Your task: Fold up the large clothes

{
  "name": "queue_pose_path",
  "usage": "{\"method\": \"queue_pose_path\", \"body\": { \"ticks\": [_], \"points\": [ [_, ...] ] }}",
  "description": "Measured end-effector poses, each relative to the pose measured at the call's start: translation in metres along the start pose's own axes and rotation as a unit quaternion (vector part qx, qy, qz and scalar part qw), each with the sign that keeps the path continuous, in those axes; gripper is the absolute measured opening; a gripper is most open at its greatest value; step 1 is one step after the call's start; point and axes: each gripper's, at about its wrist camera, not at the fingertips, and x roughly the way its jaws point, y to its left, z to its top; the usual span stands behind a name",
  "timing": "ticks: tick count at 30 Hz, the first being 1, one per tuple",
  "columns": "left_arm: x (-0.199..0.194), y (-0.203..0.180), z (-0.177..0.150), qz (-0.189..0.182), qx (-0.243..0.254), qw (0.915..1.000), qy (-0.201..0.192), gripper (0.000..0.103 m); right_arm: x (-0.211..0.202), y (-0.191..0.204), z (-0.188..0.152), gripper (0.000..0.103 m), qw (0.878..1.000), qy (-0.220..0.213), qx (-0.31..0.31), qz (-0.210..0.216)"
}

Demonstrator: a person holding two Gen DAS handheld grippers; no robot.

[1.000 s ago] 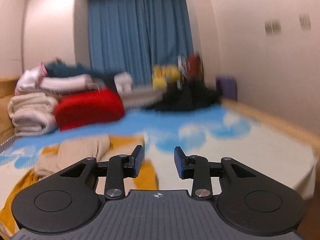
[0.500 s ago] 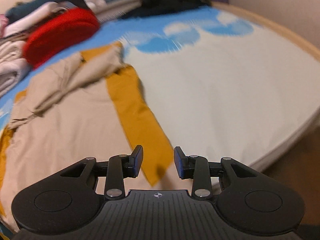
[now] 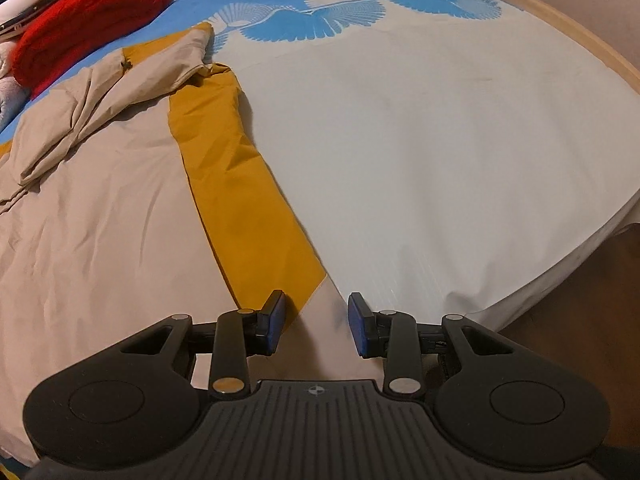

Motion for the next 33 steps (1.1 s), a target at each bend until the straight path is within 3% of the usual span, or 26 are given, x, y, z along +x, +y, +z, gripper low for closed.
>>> {"method": "queue_pose_path", "body": {
  "ticks": [2,4,5,6,8,13,17,21,23,24,28,32,33],
  "points": [
    [-0.003,-0.005,-0.002,-0.006,0.024,0.9997,-0.008,0.021,0.001,0.001,0.0,0.037,1.0,0.0,-0.001,-0.001],
    [-0.009,-0.008,-0.002,-0.017,0.035,0.9991,-0.016,0.009,0.0,0.003,-0.001,0.026,1.0,-0.004,-0.005,0.001],
    [-0.013,-0.008,-0.003,-0.021,0.037,0.9989,-0.022,0.008,-0.001,0.004,-0.002,0.013,1.0,-0.006,-0.008,0.004],
    [-0.017,-0.008,-0.003,-0.023,0.039,0.9986,-0.028,0.008,-0.003,0.005,-0.002,0.007,1.0,-0.009,-0.013,0.005],
    [-0.023,-0.007,-0.004,-0.031,0.036,0.9983,-0.033,0.009,-0.01,0.005,-0.001,0.004,1.0,-0.022,-0.013,0.015],
    [-0.01,0.003,-0.005,-0.026,0.007,0.9996,0.009,0.032,-0.017,0.002,0.001,0.005,0.999,-0.028,-0.002,0.027],
    [-0.007,-0.003,-0.008,-0.016,0.031,0.9993,0.013,0.038,-0.005,0.002,-0.002,0.01,1.0,0.002,-0.001,0.011],
    [-0.007,-0.003,-0.01,-0.011,0.041,0.999,0.012,0.036,-0.004,0.009,-0.005,0.01,1.0,0.001,-0.028,-0.001],
    [-0.011,-0.002,-0.009,-0.018,0.039,0.9991,0.004,0.011,-0.005,0.009,-0.006,0.01,1.0,0.002,-0.03,0.0],
    [-0.012,-0.004,-0.008,-0.026,0.039,0.9989,-0.004,0.01,-0.006,0.009,-0.005,0.006,1.0,0.0,-0.03,0.001],
    [-0.014,-0.008,-0.01,-0.023,0.052,0.9984,-0.009,0.01,-0.014,0.007,-0.003,0.004,1.0,-0.016,-0.021,0.013],
    [-0.008,-0.008,-0.012,-0.022,0.048,0.9985,0.014,0.026,-0.008,0.004,-0.004,0.007,1.0,0.001,-0.007,0.01],
    [-0.007,-0.01,-0.014,-0.019,0.057,0.9981,0.016,0.027,-0.007,0.003,-0.004,0.007,1.0,0.005,-0.004,0.01]
  ]
}}
